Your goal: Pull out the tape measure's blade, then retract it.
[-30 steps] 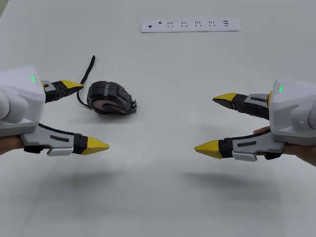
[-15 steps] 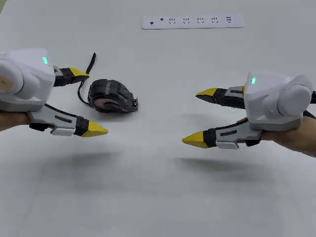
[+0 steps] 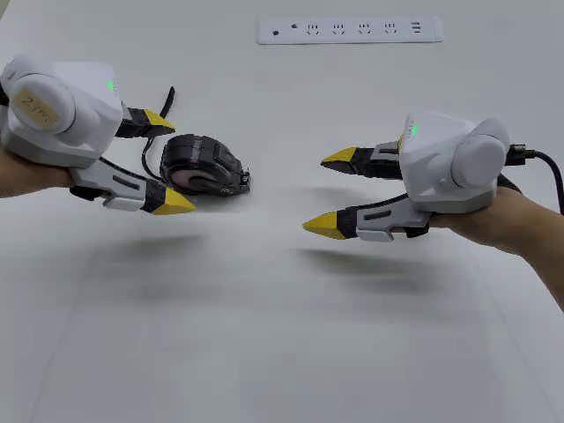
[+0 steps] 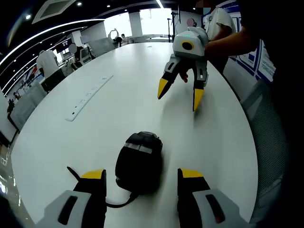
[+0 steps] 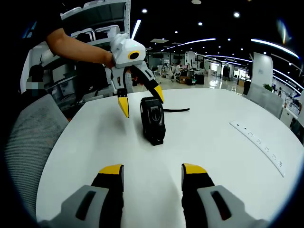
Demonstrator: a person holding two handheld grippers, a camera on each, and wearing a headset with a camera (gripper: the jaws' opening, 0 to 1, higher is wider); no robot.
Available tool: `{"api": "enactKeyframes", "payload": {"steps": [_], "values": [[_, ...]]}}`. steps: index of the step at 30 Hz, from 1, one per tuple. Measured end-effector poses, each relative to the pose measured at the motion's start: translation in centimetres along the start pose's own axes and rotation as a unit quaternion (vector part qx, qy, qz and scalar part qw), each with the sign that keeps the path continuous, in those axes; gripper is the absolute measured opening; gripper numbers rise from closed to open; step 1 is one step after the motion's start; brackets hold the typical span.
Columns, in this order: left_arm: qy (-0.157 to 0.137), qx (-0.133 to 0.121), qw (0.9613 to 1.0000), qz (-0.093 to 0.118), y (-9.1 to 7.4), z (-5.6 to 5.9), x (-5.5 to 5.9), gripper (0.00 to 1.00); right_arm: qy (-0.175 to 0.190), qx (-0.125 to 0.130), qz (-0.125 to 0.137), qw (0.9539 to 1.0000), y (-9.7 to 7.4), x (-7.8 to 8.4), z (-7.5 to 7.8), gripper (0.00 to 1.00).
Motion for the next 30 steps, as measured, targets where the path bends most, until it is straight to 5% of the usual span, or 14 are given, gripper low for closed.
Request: {"api": "enactKeyframes", "payload": {"steps": [16,30], "values": [[0.066,-0.006,0.9962,-0.056,1.7,-0.8,0.1,0.32,-0.005,-0.021,0.011,0.9997,3.6,0.1,0.9,0.36],[0.043,0.016,0.9962,-0.074,1.8,-0.9,0.0,0.29,-0.019,-0.036,0.017,0.9990,6.0,-0.4,1.8,0.30]]}}
Point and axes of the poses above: the centre of the closed fingertips' face, and the gripper's own axes: y roughly forward along the fingers, z roughly to its right, x roughly out of its underside, the point moved 8 cm from there along -y, roughly backward along the fingers, and after that the axes turned 14 degrees about -y, right-handed, at the moved point
